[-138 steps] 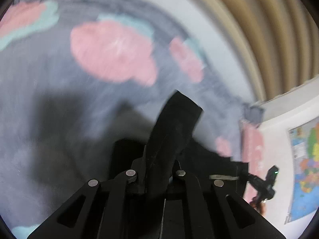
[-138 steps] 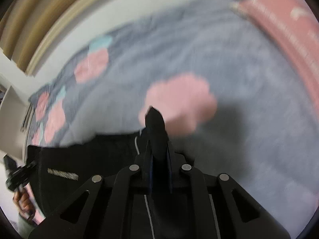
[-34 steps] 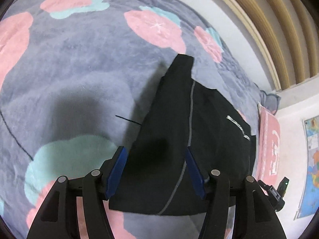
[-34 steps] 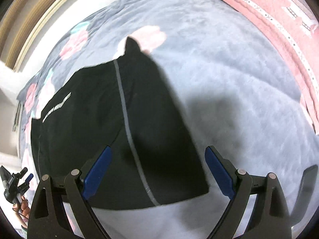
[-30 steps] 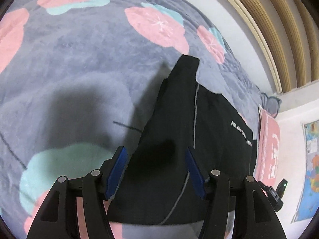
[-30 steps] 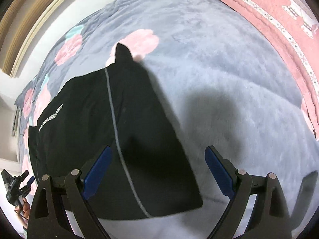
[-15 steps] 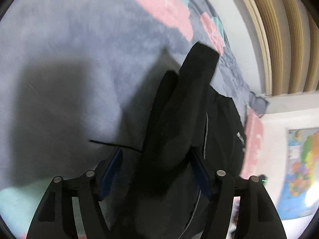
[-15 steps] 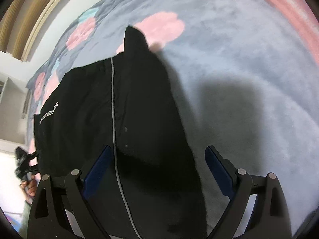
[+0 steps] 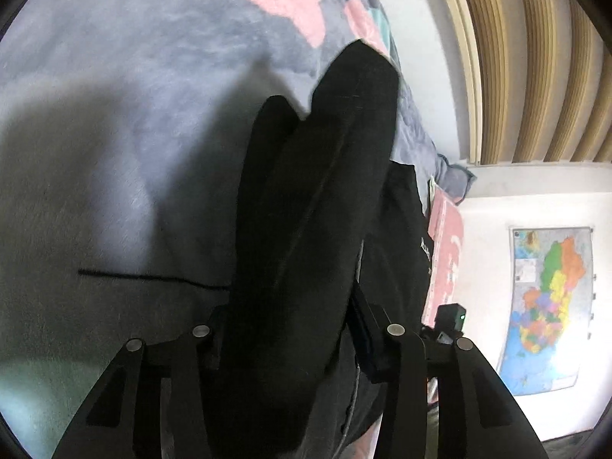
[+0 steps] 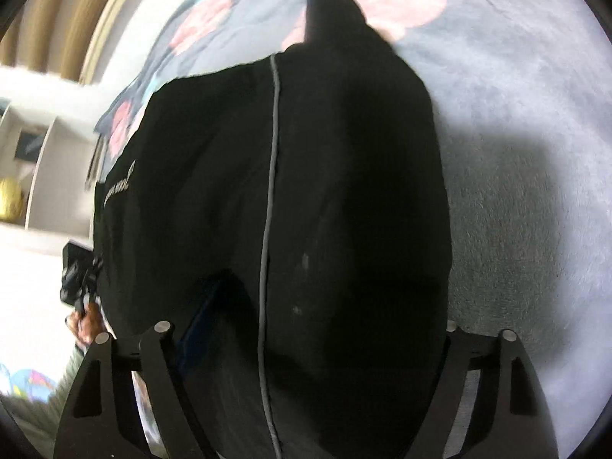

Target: Fold large clothes

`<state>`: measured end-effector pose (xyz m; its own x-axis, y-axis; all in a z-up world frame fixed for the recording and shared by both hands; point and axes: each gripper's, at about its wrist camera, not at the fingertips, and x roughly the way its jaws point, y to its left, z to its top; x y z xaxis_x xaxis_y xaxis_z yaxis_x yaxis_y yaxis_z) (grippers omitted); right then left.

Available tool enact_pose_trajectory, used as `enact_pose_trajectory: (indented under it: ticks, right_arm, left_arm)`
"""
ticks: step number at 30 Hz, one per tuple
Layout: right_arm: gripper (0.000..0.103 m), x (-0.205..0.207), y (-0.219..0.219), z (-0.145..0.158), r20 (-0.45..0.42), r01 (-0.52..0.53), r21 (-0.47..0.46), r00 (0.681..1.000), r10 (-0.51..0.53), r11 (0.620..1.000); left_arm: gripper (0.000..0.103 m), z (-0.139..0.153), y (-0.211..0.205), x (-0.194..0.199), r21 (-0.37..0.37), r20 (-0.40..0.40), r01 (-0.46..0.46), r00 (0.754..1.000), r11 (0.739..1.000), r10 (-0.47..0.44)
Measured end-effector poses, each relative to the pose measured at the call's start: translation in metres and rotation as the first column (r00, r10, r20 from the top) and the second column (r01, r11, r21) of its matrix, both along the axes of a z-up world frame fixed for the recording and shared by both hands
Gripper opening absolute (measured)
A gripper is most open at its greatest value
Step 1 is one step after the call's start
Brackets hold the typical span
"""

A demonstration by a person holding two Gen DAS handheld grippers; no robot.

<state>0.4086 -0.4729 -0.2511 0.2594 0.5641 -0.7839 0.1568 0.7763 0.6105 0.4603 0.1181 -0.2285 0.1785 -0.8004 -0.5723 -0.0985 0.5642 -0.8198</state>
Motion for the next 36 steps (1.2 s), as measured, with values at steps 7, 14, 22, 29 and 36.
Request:
enact_pose_trajectory:
  ticks: [7,14,22,29,36]
  right_arm:
    - [0.095,0.019,-0.004,-0.031,-0.031,0.025,0.148,0.999,-0.021,0.989]
    - [0.058,-0.005,0.004,0.01,0.089,0.021,0.121,0.996,-0.031,0.992]
    - [0.057,-0.062,0.042,0.098,0.262,-0.041,0.119,0.965,0.008,0.992]
    - [0.057,-0.144,0.056,0.136,0.294,-0.049,0.121,0.956,0.011,0.991]
    - [0.057,-0.217,0.063,0.158,0.228,-0.052,0.055,0.973,0.038,0.997]
  left_arm:
    - [0.076,-0.031,-0.02,0.009,-0.007,-0.121,-0.027,0.992,1.0,0.026]
    - [0.037,0.031,-0.031,-0.02,-0.021,0.065,0.019,0.998,1.0,-0.018]
    - [0.036,0.119,-0.054,-0.087,-0.044,0.231,0.054,0.972,0.998,-0.042]
    - [0.036,0.16,-0.032,-0.165,-0.063,0.296,0.038,0.955,0.997,-0.017]
    - [0.036,0.17,-0.026,-0.218,-0.06,0.281,0.036,0.96,0.998,-0.018]
